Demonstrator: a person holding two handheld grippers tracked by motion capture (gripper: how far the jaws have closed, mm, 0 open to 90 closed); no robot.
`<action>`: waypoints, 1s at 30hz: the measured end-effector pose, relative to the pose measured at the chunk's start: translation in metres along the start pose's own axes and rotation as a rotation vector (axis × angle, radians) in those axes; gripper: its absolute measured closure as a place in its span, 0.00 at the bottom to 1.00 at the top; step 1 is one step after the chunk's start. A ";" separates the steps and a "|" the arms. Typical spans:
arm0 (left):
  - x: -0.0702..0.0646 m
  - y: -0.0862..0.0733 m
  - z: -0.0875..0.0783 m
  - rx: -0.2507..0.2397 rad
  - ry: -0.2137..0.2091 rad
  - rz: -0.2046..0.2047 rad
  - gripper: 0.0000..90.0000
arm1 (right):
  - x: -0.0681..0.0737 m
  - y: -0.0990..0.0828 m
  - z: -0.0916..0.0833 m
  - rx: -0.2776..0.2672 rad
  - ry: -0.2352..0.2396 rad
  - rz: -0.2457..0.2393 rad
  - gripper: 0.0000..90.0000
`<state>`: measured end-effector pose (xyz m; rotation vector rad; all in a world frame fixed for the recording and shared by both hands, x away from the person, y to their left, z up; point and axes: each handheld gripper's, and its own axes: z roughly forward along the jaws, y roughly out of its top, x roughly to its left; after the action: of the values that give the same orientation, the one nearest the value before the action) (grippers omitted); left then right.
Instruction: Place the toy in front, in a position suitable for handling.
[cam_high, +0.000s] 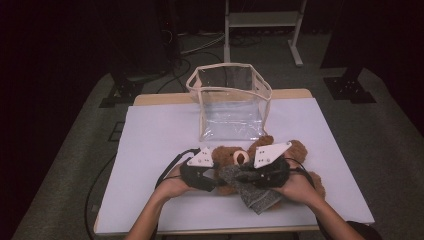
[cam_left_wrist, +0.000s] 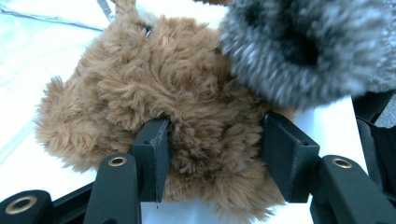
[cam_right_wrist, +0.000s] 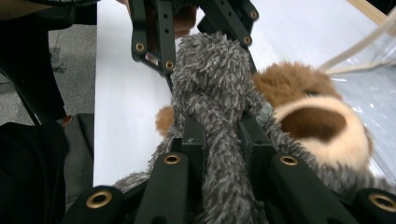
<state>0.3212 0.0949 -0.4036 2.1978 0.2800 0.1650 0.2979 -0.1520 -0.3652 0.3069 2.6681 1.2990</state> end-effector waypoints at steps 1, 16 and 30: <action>0.000 0.000 0.000 0.002 0.000 0.000 0.50 | 0.000 0.001 0.002 0.002 0.002 0.000 0.83; 0.007 -0.014 -0.010 0.020 0.025 -0.030 0.48 | -0.013 -0.006 -0.001 0.051 -0.049 0.036 0.83; 0.010 -0.014 -0.008 -0.001 0.013 -0.040 0.48 | -0.014 0.026 0.028 0.066 -0.035 0.009 0.83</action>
<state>0.3275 0.1117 -0.4104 2.1896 0.3307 0.1570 0.3208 -0.1190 -0.3609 0.3472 2.6873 1.1990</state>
